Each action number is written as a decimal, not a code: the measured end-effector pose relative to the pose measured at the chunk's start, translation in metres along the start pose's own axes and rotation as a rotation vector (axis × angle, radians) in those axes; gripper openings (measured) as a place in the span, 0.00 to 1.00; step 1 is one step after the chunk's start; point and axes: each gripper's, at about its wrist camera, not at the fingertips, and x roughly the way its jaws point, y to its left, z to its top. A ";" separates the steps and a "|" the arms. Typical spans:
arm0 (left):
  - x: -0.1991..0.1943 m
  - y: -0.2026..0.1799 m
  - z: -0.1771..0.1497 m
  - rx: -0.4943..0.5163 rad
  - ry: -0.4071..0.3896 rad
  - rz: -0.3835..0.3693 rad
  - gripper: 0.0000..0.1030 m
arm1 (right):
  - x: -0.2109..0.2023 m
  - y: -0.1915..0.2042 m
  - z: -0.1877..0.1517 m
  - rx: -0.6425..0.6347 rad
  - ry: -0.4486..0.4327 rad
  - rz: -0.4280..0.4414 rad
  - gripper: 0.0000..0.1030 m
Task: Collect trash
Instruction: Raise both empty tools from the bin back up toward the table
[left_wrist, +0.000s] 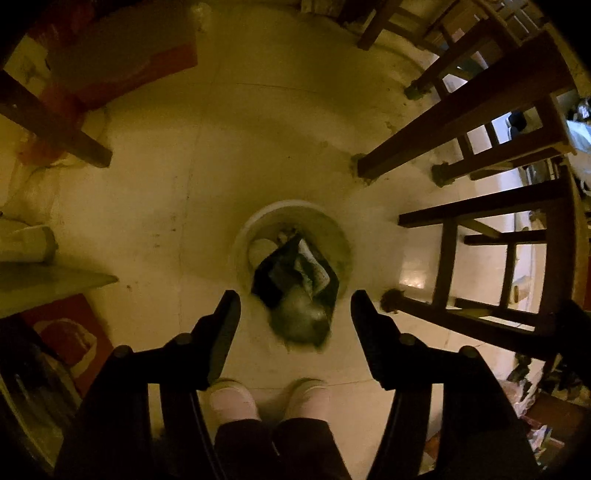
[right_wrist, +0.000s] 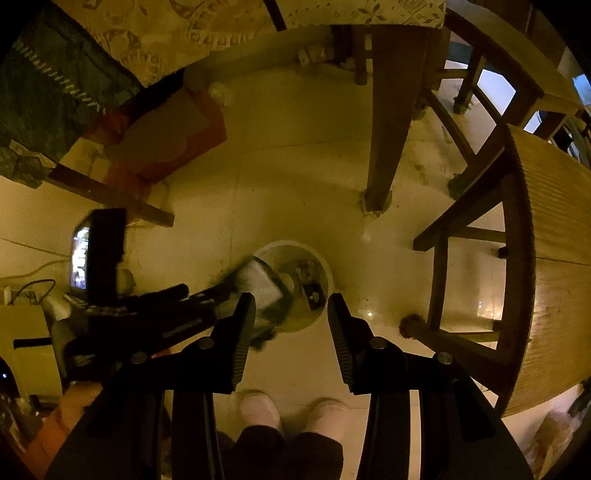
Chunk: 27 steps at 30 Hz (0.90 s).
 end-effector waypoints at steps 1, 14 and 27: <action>-0.002 -0.001 -0.001 0.008 -0.007 0.003 0.59 | -0.001 -0.001 0.001 0.001 -0.002 0.001 0.36; -0.149 -0.014 -0.021 0.111 -0.166 0.003 0.59 | -0.079 0.022 0.008 -0.033 -0.057 -0.010 0.36; -0.370 -0.020 -0.041 0.162 -0.440 -0.007 0.59 | -0.256 0.101 0.014 -0.125 -0.297 -0.003 0.36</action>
